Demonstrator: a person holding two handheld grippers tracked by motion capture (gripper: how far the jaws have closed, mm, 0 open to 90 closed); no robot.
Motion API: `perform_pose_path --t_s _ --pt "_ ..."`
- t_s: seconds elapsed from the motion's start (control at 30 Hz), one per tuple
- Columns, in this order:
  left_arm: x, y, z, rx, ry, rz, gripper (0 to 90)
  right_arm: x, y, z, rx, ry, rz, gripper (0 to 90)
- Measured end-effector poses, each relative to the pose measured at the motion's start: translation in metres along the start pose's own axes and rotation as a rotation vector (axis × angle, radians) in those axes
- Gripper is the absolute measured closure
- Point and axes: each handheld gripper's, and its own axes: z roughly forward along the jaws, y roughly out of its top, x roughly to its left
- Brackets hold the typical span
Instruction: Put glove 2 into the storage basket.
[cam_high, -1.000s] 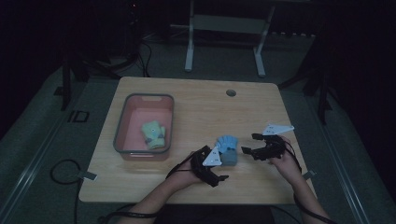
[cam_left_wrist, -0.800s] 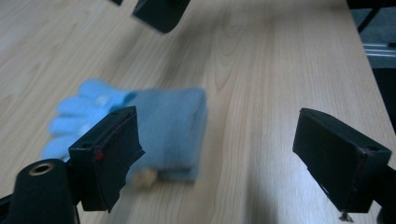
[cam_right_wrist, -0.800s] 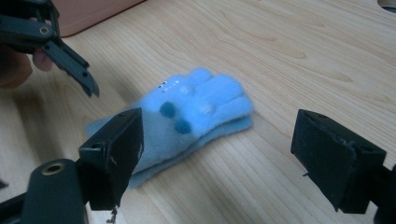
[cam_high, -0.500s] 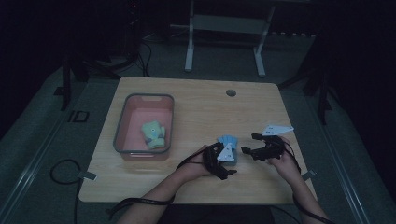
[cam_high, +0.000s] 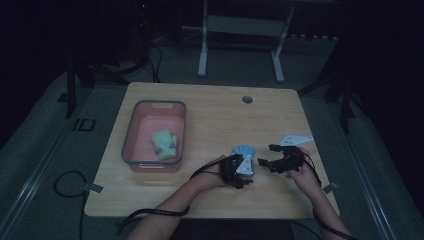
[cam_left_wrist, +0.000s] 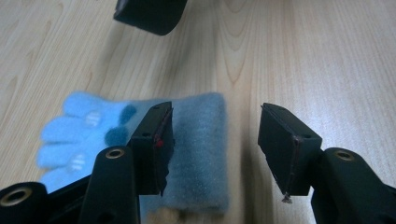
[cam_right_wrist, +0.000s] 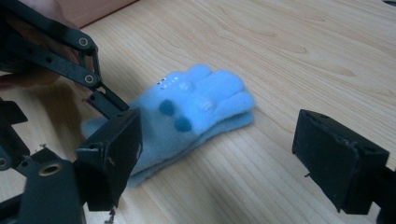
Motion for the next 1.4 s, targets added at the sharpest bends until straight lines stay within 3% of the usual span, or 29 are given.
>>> perform_pose_path --t_s 0.1,0.23,0.43,0.6,0.67,0.8,0.87,0.93,1.0,1.07,1.17,1.3,1.4 --pt "-0.001 -0.002 0.001 0.028 0.018 0.026 44.8 0.0 -0.001 0.001 0.015 -0.004 0.002 16.3" --pt "0.0 -0.005 0.006 0.068 0.033 0.011 45.2 -0.001 -0.002 0.003 0.012 -0.005 0.005 16.3" --pt "-0.001 -0.001 0.007 0.095 0.086 0.045 65.8 0.0 -0.002 0.007 0.022 -0.005 0.013 16.3" --pt "0.011 -0.004 0.0 0.037 -0.003 -0.091 72.6 0.0 -0.001 0.008 0.019 -0.01 0.032 14.3" --pt "0.011 -0.006 0.0 0.026 -0.018 -0.114 73.1 0.0 0.001 0.008 0.016 -0.001 0.048 14.3" --pt "0.009 -0.009 0.001 0.022 -0.02 -0.111 73.7 0.0 0.006 0.009 -0.001 0.018 0.09 13.8" --pt "0.007 -0.009 0.001 0.026 -0.007 -0.089 73.7 0.004 0.009 0.012 -0.007 0.027 0.072 10.1" --pt "0.005 -0.007 0.001 0.037 0.004 -0.07 73.7 0.009 0.012 0.018 0.033 0.026 0.057 11.5" --pt "0.003 -0.006 0.002 0.047 0.017 -0.047 73.7 0.01 0.013 0.024 0.038 -0.018 0.064 19.5" --pt "0.003 -0.006 0.002 0.049 0.015 -0.046 73.7 0.006 0.013 0.031 0.06 -0.033 0.098 34.1" --pt "0.002 -0.005 0.002 0.052 0.014 -0.042 73.8 -0.002 0.012 0.043 0.06 -0.058 0.147 40.1" --pt "0.003 -0.005 0.002 0.054 0.007 -0.043 73.9 -0.008 0.009 0.057 0.079 -0.06 0.193 37.6" --pt "0.003 -0.006 0.002 0.053 0.007 -0.039 74.0 -0.007 0.007 0.063 0.093 -0.064 0.196 35.6"
